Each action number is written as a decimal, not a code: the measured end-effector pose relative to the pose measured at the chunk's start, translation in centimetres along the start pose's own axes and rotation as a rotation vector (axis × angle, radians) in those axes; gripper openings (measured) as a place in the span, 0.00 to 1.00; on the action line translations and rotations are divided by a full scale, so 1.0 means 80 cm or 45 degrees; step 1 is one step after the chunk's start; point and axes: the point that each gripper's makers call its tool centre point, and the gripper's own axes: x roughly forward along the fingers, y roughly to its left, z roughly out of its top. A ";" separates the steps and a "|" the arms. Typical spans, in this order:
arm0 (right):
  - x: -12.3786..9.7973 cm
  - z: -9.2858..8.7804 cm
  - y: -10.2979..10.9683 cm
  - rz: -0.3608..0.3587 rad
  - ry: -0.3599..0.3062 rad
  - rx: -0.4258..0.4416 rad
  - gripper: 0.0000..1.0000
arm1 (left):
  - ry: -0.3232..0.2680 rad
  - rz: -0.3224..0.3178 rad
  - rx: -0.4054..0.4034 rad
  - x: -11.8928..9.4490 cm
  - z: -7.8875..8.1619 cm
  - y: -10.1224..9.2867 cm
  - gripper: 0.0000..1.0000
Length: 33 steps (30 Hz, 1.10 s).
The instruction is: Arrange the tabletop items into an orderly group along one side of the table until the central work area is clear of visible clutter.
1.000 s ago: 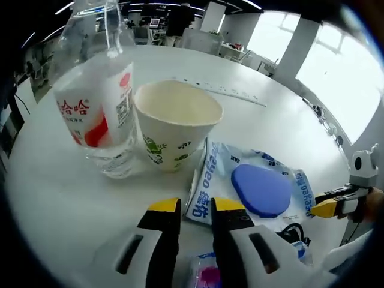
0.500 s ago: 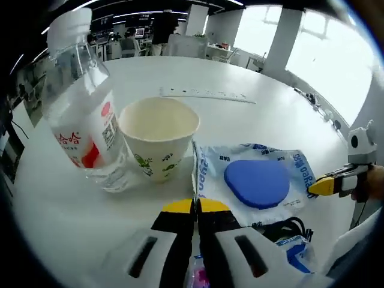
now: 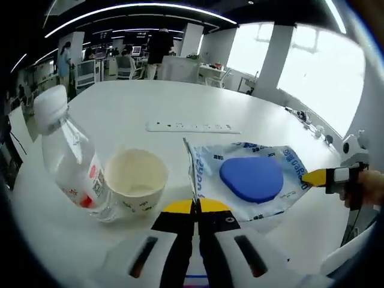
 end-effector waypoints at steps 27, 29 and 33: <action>0.060 -0.018 -0.025 -0.097 0.334 -0.437 0.00 | 0.203 0.120 0.174 0.033 -0.030 0.028 0.00; 0.064 -0.023 -0.029 -0.092 0.352 -0.439 0.00 | 0.227 0.130 0.152 0.037 -0.038 0.033 0.00; 0.071 -0.031 -0.042 -0.106 0.385 -0.448 0.00 | 0.267 0.136 0.139 0.042 -0.054 0.034 0.00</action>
